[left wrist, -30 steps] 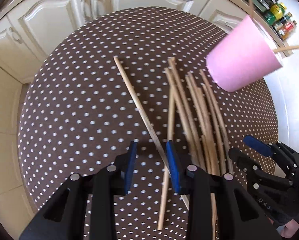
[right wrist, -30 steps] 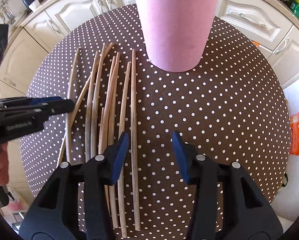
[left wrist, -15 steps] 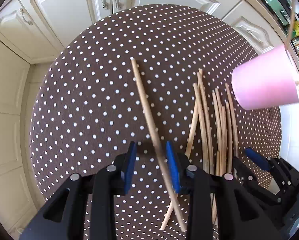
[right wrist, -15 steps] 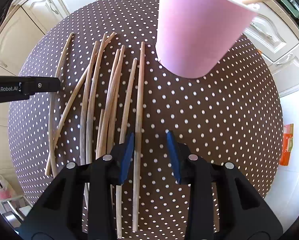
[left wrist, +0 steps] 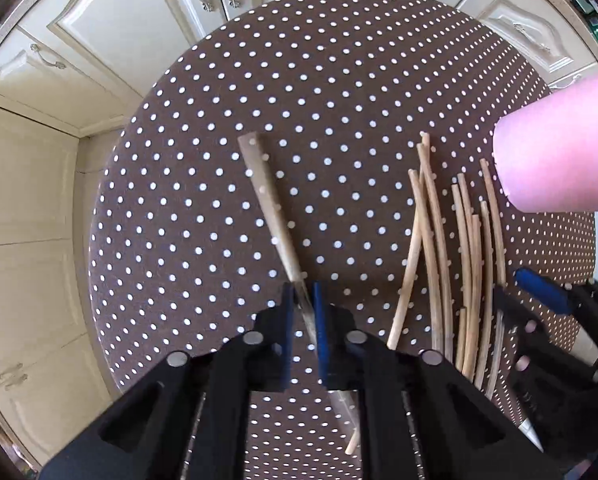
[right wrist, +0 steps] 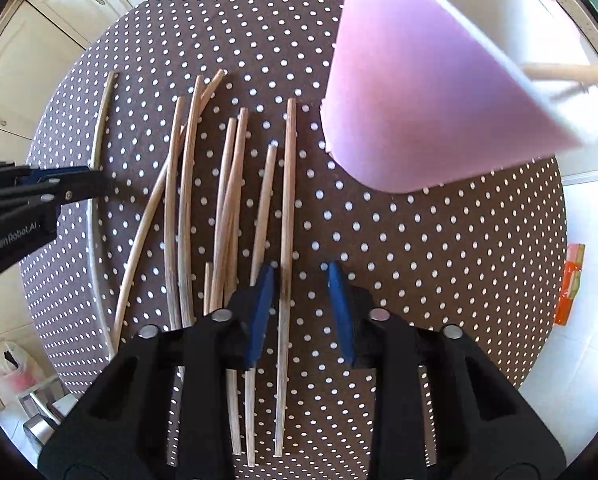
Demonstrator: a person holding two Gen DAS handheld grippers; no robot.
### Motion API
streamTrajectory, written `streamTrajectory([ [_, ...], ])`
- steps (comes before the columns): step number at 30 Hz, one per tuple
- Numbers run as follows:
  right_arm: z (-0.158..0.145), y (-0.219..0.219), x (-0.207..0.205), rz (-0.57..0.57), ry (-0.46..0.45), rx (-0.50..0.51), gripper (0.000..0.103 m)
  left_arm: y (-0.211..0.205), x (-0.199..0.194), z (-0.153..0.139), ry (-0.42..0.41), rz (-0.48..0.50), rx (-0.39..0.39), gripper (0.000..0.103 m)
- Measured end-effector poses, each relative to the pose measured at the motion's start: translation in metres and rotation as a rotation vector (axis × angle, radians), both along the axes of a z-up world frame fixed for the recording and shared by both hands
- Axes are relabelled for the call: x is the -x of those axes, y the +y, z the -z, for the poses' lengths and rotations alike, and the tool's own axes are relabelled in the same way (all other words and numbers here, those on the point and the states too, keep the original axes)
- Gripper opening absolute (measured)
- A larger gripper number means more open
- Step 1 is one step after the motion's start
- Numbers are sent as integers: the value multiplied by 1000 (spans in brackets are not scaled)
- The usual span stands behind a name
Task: Organize utensils
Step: 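Close the left tool on a chopstick while the right tool grasps another chopstick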
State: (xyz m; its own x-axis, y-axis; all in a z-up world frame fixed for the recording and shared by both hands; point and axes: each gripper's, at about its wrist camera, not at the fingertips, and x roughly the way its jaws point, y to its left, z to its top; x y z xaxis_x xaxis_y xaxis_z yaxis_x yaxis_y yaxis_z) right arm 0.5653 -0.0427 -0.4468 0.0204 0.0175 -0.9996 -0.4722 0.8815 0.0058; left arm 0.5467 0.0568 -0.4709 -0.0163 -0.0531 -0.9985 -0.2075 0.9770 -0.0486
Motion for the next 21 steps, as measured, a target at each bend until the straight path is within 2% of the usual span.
streamTrajectory([
  [4,-2,1,-12,5,1,-10,6,-2,-3,0,-16,39,-29,6],
  [11,3,-23,-23,56,50,-95,5,2,6,-2,-69,55,-10,5],
  [15,3,-41,-16,106,77,-159,5,8,22,-11,-108,37,44,5],
  [21,-17,-70,5,191,46,-271,5,-8,43,-49,-266,80,114,5],
])
